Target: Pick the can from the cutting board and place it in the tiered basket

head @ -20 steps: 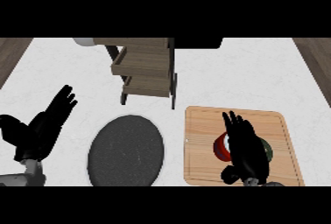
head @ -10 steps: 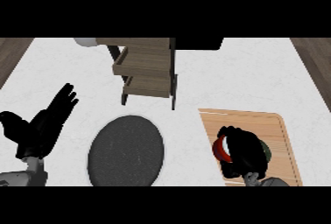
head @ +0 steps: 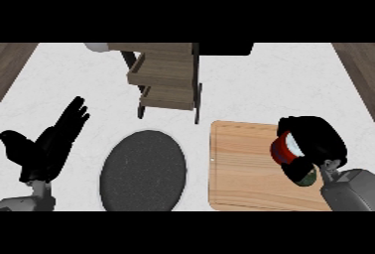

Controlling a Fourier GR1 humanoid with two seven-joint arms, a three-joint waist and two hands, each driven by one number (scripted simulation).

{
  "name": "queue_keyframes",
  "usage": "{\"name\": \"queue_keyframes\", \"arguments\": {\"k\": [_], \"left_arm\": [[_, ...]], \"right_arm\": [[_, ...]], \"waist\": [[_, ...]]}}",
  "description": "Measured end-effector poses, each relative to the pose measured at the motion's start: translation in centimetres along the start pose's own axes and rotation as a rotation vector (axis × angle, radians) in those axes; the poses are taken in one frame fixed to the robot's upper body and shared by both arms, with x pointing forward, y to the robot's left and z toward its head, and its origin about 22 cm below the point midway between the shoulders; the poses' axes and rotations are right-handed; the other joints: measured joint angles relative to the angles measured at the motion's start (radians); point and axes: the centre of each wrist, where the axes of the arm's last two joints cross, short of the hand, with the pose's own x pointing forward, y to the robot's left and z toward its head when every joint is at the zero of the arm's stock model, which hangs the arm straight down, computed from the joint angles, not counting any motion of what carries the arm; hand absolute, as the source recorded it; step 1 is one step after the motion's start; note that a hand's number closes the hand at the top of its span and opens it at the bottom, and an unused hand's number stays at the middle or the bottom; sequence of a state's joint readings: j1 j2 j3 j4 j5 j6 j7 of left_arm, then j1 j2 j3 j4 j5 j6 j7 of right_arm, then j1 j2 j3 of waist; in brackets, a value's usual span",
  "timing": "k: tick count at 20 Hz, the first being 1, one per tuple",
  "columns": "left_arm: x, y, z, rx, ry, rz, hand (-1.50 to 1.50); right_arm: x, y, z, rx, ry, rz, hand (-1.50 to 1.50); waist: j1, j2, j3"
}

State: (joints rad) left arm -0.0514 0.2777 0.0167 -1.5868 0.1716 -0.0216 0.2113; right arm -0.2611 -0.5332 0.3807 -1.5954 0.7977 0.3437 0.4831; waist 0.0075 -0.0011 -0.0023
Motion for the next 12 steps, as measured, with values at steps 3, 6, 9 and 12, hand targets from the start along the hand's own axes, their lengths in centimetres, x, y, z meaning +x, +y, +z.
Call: {"name": "queue_keyframes", "arguments": {"k": [3, 6, 9, 12], "left_arm": [[0.3, 0.0, -0.3, -0.005, 0.002, 0.004, 0.00], [0.5, 0.1, -0.3, -0.006, 0.002, 0.002, 0.00], [0.4, 0.0, -0.1, -0.004, -0.001, 0.002, 0.00], [0.1, 0.4, -0.3, 0.007, -0.001, 0.000, 0.00]], "right_arm": [[-4.5, -5.0, -1.1, -0.035, -0.029, 0.016, 1.50], [-6.8, -8.6, -1.3, -0.137, -0.065, 0.005, 1.50], [-7.5, -12.0, -1.0, -0.282, -0.111, -0.063, 1.50], [-7.6, -14.6, -0.6, -0.416, -0.193, -0.213, 1.50]], "waist": [[0.003, 0.003, 0.001], [0.003, 0.003, 0.002], [0.003, 0.002, 0.003], [-0.003, 0.001, 0.003]]}}
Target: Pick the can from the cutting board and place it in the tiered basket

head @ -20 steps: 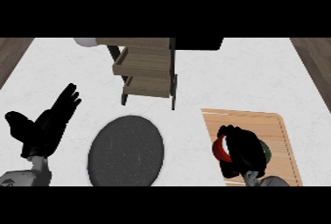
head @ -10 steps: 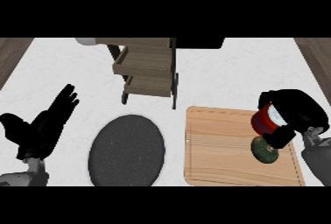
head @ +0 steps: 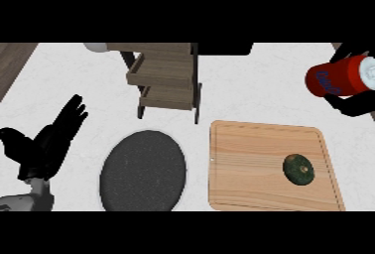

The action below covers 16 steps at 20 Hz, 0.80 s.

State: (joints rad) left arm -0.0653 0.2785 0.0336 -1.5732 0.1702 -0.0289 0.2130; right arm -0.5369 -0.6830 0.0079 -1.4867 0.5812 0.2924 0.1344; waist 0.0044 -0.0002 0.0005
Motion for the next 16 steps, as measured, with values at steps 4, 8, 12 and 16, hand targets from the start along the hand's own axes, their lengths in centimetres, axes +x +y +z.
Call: {"name": "queue_keyframes", "arguments": {"k": [4, 8, 12, 16], "left_arm": [[-0.2, 0.0, 0.3, -0.002, 0.002, 0.000, 0.00], [-0.2, -0.4, 0.1, 0.002, 0.004, -0.003, 0.00], [-0.7, -0.7, 0.3, -0.007, 0.012, -0.003, 0.00], [-0.3, -0.7, -0.1, -0.013, 0.007, -0.002, 0.00]], "right_arm": [[1.1, -3.4, -0.4, -0.148, -0.097, -0.191, 1.50], [4.0, -7.0, -0.4, -0.195, -0.179, -0.289, 1.50], [7.0, -10.4, -0.1, -0.176, -0.230, -0.332, 1.50], [11.5, -12.0, -0.7, -0.142, -0.269, -0.358, 1.50]], "waist": [[-0.001, -0.003, 0.000], [-0.003, -0.004, -0.001], [-0.002, -0.004, -0.001], [0.002, -0.003, -0.002]]}}
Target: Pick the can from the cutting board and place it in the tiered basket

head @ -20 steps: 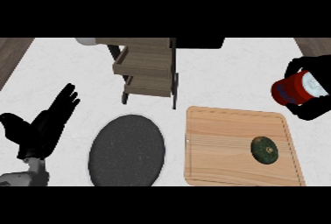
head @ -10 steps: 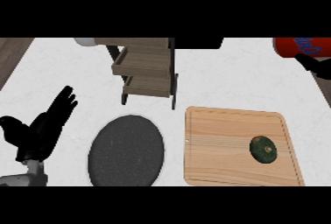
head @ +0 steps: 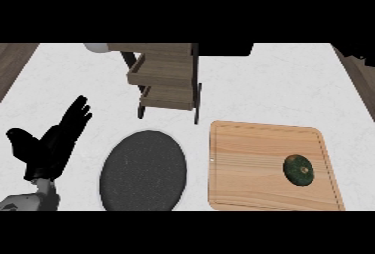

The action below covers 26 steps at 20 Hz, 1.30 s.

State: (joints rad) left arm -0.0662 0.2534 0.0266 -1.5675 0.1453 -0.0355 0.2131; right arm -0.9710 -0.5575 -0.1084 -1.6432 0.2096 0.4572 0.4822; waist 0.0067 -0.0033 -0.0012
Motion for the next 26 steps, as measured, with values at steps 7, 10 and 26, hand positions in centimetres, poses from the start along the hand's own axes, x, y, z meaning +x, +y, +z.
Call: {"name": "queue_keyframes", "arguments": {"k": [7, 10, 26], "left_arm": [[0.1, -0.6, -0.1, -0.003, -0.007, 0.000, 0.00], [0.2, -0.3, 0.0, -0.005, -0.005, 0.000, 0.00], [-0.2, 0.2, 0.2, -0.003, 0.000, 0.002, 0.00]], "right_arm": [[7.3, 2.7, -4.4, 0.038, -0.014, -0.024, 1.50], [9.8, 4.4, -5.9, 0.050, -0.009, -0.035, 1.50], [13.8, 12.1, -10.9, 0.131, 0.096, -0.032, 1.50]], "waist": [[0.010, 0.003, -0.001], [0.011, 0.003, -0.001], [0.008, 0.005, 0.000]]}}
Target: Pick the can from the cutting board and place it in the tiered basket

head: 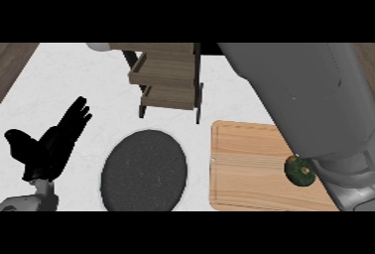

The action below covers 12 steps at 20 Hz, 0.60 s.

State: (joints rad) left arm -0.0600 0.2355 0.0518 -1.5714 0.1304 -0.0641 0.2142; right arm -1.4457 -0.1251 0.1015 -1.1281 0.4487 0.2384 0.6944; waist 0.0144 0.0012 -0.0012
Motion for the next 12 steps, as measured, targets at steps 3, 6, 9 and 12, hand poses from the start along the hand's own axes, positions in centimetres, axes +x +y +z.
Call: {"name": "queue_keyframes", "arguments": {"k": [3, 6, 9, 12], "left_arm": [[0.5, 0.2, -0.2, -0.004, -0.002, 0.000, 0.00], [0.1, -0.1, -0.6, -0.008, -0.002, -0.001, 0.00], [0.6, -0.8, -0.7, -0.006, -0.007, 0.009, 0.00], [0.7, -0.4, -0.6, -0.007, -0.006, 0.005, 0.00]], "right_arm": [[-0.1, 1.4, -0.9, -0.006, 0.001, 0.019, 1.50], [-0.6, 2.7, -1.8, -0.024, 0.005, 0.035, 1.50], [-1.1, 4.0, -2.6, -0.050, 0.008, 0.046, 1.50], [-0.9, 5.0, -3.1, -0.080, -0.002, 0.058, 1.50]], "waist": [[0.001, 0.001, 0.000], [0.001, 0.002, 0.000], [0.004, 0.003, 0.000], [0.005, 0.003, 0.000]]}}
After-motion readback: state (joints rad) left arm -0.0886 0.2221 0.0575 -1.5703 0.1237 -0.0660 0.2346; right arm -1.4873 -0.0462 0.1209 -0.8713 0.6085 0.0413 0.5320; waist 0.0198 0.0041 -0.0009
